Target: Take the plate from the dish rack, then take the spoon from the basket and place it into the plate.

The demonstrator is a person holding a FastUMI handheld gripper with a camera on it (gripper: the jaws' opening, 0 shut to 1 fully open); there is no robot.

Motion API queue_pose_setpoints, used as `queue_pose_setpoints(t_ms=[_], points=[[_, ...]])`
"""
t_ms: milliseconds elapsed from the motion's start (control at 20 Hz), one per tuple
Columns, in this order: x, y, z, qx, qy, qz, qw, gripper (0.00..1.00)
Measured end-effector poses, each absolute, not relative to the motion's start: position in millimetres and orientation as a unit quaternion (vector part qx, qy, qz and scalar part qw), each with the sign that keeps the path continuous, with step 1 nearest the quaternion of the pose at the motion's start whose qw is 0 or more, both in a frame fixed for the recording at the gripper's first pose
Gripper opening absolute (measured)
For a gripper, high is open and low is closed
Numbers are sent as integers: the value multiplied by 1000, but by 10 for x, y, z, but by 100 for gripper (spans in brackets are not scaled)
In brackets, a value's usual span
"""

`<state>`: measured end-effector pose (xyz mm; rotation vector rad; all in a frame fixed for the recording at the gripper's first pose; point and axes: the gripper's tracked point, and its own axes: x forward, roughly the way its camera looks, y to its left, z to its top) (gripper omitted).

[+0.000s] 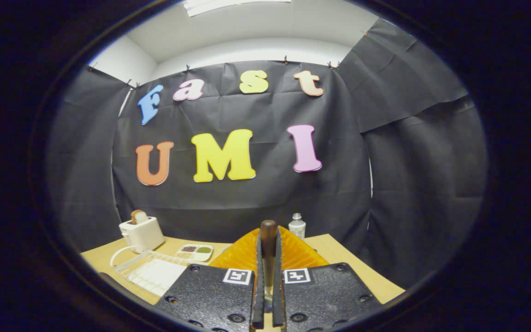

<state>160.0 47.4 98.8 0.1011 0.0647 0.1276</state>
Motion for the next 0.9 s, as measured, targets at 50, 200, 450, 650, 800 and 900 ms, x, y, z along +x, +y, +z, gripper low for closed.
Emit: queue_pose_setpoints(t_ms=[50, 200, 450, 650, 800, 900], points=[[1490, 582, 948, 46, 34, 75, 996, 12], [1213, 944, 773, 54, 40, 107, 992, 12], [913, 1336, 291, 75, 68, 131, 986, 12], [783, 1620, -145, 111, 112, 145, 977, 12], [719, 1765, -355, 146, 131, 155, 968, 12], [658, 1797, -461, 178, 139, 155, 962, 12]])
